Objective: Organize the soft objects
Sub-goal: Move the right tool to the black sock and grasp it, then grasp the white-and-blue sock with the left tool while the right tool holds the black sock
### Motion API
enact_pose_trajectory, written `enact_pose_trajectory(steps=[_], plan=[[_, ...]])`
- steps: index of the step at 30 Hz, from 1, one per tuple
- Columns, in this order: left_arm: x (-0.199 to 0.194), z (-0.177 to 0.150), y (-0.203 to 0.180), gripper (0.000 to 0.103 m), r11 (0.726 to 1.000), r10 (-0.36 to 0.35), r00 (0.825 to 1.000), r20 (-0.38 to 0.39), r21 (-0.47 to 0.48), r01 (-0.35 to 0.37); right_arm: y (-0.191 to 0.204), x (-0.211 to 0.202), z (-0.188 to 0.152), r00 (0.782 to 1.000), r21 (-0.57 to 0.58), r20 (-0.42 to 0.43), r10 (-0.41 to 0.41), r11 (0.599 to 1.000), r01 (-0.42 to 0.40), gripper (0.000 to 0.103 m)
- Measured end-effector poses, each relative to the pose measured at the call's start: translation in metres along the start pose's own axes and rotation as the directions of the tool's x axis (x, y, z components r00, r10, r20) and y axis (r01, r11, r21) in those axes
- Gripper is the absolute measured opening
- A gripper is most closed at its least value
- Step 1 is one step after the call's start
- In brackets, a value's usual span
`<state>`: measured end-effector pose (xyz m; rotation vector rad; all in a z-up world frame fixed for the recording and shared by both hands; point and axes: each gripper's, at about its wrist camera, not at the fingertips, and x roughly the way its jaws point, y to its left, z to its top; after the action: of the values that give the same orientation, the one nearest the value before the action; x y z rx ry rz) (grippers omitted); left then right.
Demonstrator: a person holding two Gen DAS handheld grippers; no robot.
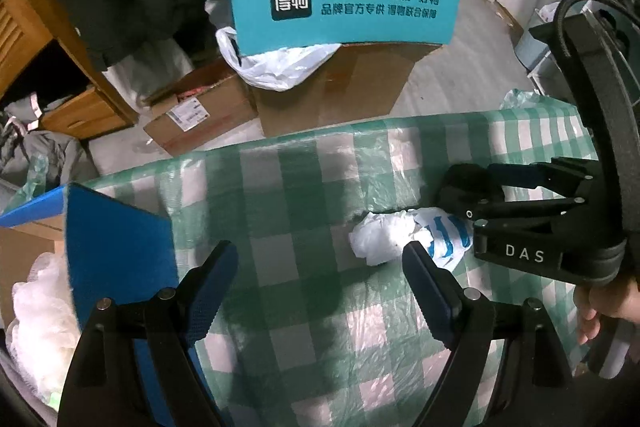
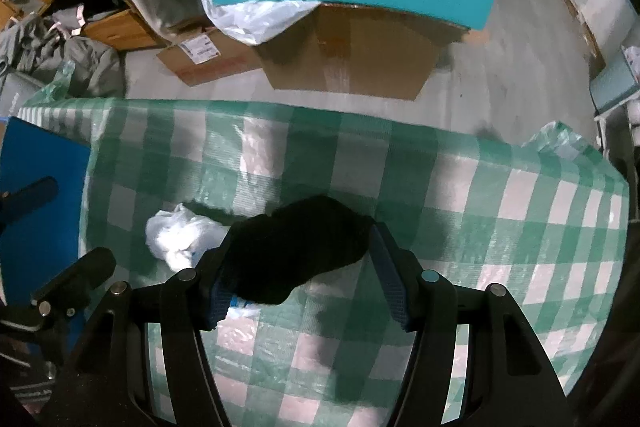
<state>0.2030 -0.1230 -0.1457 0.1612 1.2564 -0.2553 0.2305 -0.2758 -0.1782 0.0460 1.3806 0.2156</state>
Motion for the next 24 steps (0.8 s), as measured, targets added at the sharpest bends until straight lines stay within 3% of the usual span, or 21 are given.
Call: enact_pose_trajectory(steps=[6, 9, 12, 19, 24], plan=[[0.011, -0.001, -0.002, 0.086, 1.000, -0.003, 1.000, -0.021, 0.009, 0.003, -0.006, 0.010, -0.004, 1.000, 0.001, -0.027, 0.012, 1.000, -0.012, 0.060], [0.013, -0.001, -0.006, 0.086, 1.000, -0.010, 1.000, -0.026, 0.010, 0.010, -0.003, 0.009, -0.008, 1.000, -0.022, -0.024, 0.012, 1.000, -0.012, 0.046], [0.013, -0.001, -0.011, 0.086, 1.000, -0.023, 0.999, -0.023, 0.011, 0.023, -0.006, 0.007, -0.012, 1.000, -0.029, -0.026, 0.003, 1.000, -0.004, 0.041], [0.018, -0.001, -0.030, 0.087, 0.997, -0.060, 0.998, -0.031, 0.038, 0.061, -0.023, -0.008, -0.025, 0.999, -0.011, -0.013, -0.035, 0.999, 0.035, 0.040], [0.020, -0.001, -0.044, 0.088, 0.993, -0.108, 0.994, -0.032, 0.050, 0.110, -0.040, -0.021, -0.038, 1.000, 0.022, 0.007, -0.016, 1.000, 0.016, 0.040]])
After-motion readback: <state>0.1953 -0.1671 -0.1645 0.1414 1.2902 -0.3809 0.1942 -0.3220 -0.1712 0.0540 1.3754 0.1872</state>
